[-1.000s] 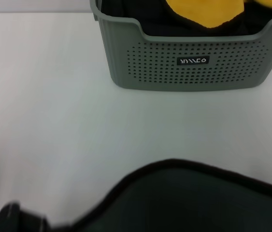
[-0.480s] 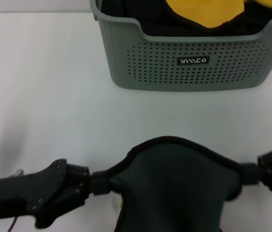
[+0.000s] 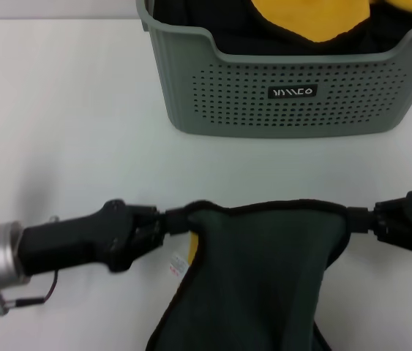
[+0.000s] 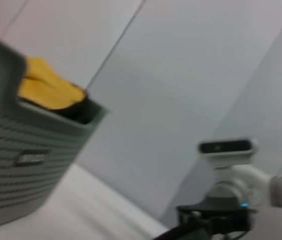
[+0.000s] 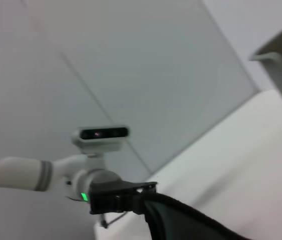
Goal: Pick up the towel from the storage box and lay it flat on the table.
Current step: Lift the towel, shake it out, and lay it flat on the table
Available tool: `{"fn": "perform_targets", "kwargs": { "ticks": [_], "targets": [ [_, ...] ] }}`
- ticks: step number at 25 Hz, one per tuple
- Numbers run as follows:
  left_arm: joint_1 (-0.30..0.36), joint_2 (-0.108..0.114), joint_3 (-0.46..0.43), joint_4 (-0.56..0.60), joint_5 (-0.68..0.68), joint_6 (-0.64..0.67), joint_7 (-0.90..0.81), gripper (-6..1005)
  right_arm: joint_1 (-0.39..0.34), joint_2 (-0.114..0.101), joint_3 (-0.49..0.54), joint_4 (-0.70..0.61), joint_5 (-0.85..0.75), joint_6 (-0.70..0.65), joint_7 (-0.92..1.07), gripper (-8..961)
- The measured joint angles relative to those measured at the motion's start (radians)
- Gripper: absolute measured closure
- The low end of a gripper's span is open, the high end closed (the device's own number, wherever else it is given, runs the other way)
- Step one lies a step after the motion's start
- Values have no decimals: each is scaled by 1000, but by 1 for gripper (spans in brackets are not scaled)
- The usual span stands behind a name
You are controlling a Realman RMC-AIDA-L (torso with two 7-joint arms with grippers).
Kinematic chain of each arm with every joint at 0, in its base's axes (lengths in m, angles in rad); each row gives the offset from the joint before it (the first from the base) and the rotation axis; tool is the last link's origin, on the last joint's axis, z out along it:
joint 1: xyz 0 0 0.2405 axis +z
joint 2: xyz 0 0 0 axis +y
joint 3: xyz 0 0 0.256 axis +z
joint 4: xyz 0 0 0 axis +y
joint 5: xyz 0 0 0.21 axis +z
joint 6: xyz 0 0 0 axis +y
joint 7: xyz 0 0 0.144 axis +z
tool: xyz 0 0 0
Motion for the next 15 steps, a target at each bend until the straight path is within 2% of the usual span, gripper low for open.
{"fn": "perform_targets", "kwargs": {
  "ticks": [3,10,13,15],
  "targets": [
    [-29,-3,-15,-3,5,-101,-15,972,9,-7,1,0,-20,54,16,948],
    [-96,-14,-25,2,29,-231,-74,972,51,-15,-1,46,-63,194,74,939],
    [-118,-8,-25,5,47,-298,-97,972,59,-13,-2,49,-103,238,93,932],
    [-136,5,-24,6,63,-357,-127,972,63,-10,-1,43,-132,275,110,928]
  ]
}}
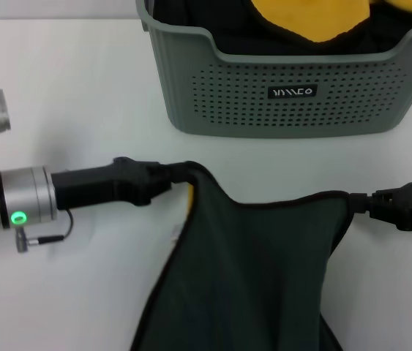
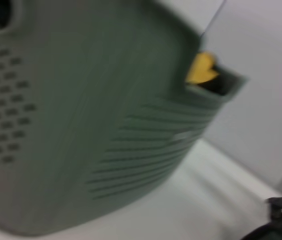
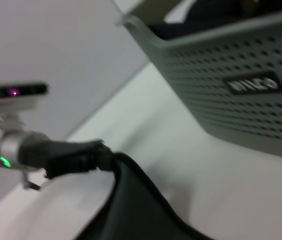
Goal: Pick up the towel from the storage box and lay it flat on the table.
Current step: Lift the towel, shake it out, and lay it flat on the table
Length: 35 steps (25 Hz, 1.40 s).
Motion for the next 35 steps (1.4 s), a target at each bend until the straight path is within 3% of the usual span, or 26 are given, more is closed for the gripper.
{"fn": "perform_targets", "kwargs": {
  "ticks": [4,10,22,31,35],
  "targets": [
    [-35,31,0,4,67,-92,-68,972,11,3,-1,3,-18,42,13,920],
    [-42,43,-1,61,117,-140,-74,971,12,3,-5,-5,-31,103,19,907],
    [-62,0,-2,134,168,-259,-68,971,73,33,-7,-8,-114,301,-20,882],
    [-64,-4,-39,169,171,-267,-78,971,100,41,-7,-9,-133,361,-36,864],
    [-58,-17,-42,177,173,-293,-68,971,101,43,-7,-17,-133,380,-43,855]
  ]
}}
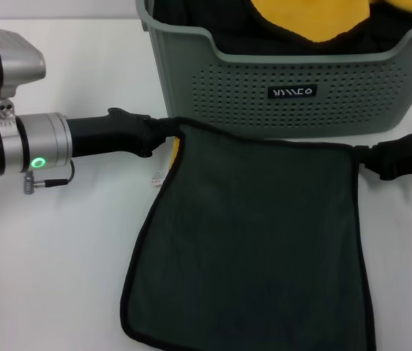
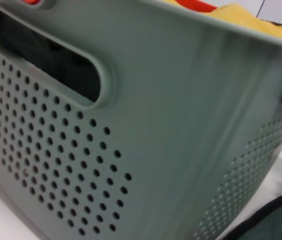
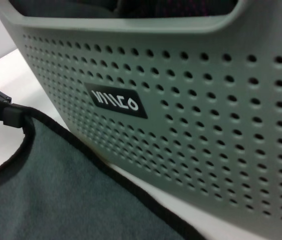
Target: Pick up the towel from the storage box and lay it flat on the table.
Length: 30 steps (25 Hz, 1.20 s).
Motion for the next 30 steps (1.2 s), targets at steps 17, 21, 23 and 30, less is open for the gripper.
{"fn": "perform_targets", "kwargs": {
  "ticks": [17,21,23,30],
  "targets": [
    [13,-13,-1,-5,20,-60,-5,908,-16,0,1,-30,-1,-1,-38,795],
    [26,-23,-34,0,20,-64,-16,843,-27,2,1,-42,-1,-8,-46,686],
    [32,-26,-52,1,23,-63,-23,803,-33,3,3,-52,-2,-15,-51,606],
    [59,-21,-62,14,25,-53,-34,664,-97,5,9,-164,15,-67,-65,374]
  ]
}}
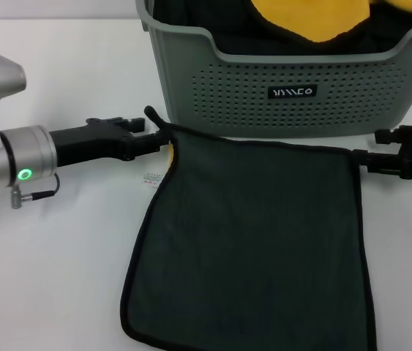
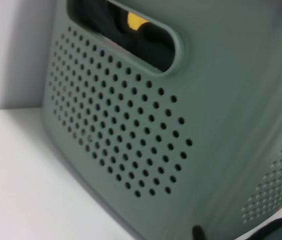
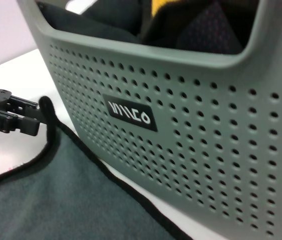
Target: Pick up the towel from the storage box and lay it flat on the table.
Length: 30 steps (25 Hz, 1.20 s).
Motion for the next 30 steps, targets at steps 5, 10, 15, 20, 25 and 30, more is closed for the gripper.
{"fn": "perform_targets", "kwargs": {
  "ticks": [5,10,15,20,25,30],
  "targets": [
    [69,9,-5,88,5,22,-1,312,-29,1,1,-54,22,-50,-2,303],
    [160,0,-5,223,13,122,13,159,-29,-1,29,-84,41,-181,-21,306],
    [221,-44,-46,327,4,248,82,107,-26,-1,139,-85,121,-404,-114,308],
    [222,-77,-92,339,-10,426,164,109,-24,-9,210,-85,166,-576,-168,314],
    [224,-98,-130,328,-46,591,255,111,-22,-14,234,-85,206,-752,-236,315],
    [251,-97,-131,327,-108,705,330,111,-32,-25,249,-81,220,-843,-259,315]
  ]
}}
